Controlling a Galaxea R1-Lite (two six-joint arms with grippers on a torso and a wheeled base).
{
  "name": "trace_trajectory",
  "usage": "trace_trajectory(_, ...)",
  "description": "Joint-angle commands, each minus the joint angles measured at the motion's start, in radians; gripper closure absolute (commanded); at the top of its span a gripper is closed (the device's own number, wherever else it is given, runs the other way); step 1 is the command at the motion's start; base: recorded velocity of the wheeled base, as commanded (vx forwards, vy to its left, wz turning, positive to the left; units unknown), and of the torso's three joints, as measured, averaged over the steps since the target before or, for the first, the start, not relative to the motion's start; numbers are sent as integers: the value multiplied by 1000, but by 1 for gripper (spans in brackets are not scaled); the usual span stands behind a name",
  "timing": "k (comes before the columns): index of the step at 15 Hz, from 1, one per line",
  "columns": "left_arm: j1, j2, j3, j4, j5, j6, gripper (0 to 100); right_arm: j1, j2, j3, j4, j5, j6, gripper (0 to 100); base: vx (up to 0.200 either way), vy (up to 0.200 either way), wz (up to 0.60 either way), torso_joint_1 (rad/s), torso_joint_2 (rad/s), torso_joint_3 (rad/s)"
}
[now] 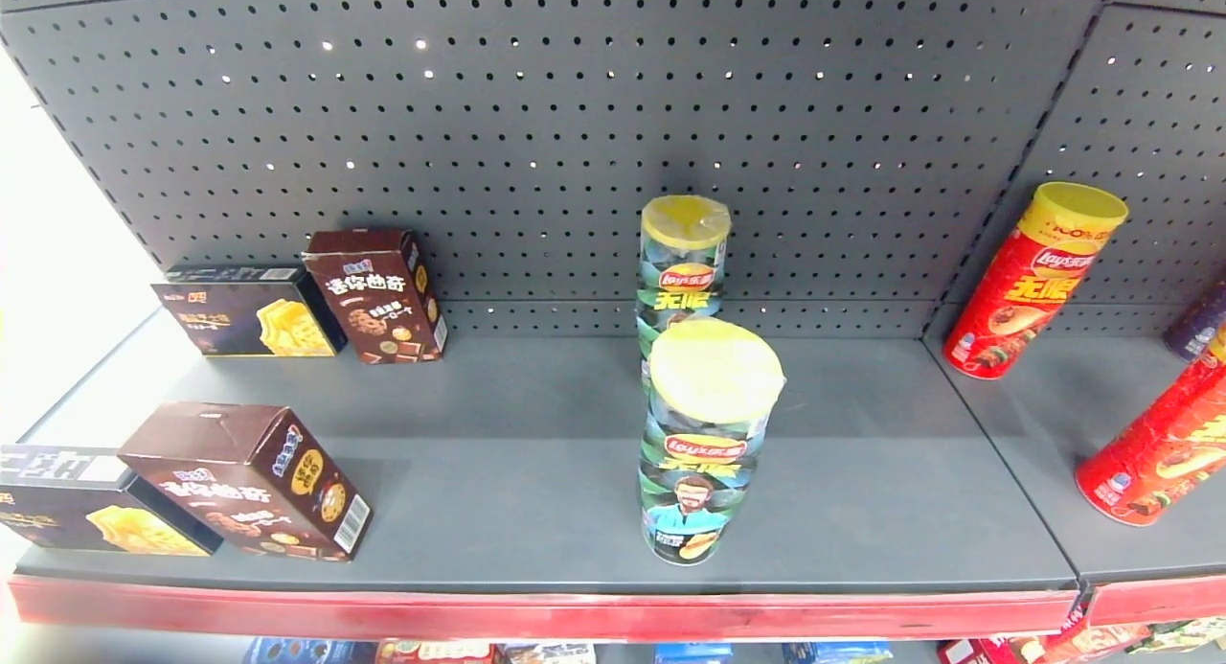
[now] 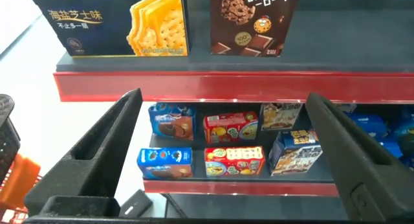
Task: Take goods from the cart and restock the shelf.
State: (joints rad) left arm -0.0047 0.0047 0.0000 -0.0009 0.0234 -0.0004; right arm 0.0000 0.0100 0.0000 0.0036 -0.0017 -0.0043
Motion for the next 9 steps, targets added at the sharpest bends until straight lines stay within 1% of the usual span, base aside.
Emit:
trace_trajectory(1, 0, 1, 0, -1, 0, -7, 0, 0, 2, 0, -1, 0, 1, 0, 0, 0, 0, 0, 0, 0)
trace_trajectory(8, -1, 3, 0, -1, -3, -4, 0, 0, 2, 0, -1, 0, 0, 0, 0, 0, 0, 0, 0, 0)
trace_trajectory(9, -1, 3, 0, -1, -3, -6, 0, 0, 2, 0, -1, 0, 0, 0, -200, 0, 0, 7, 7, -7)
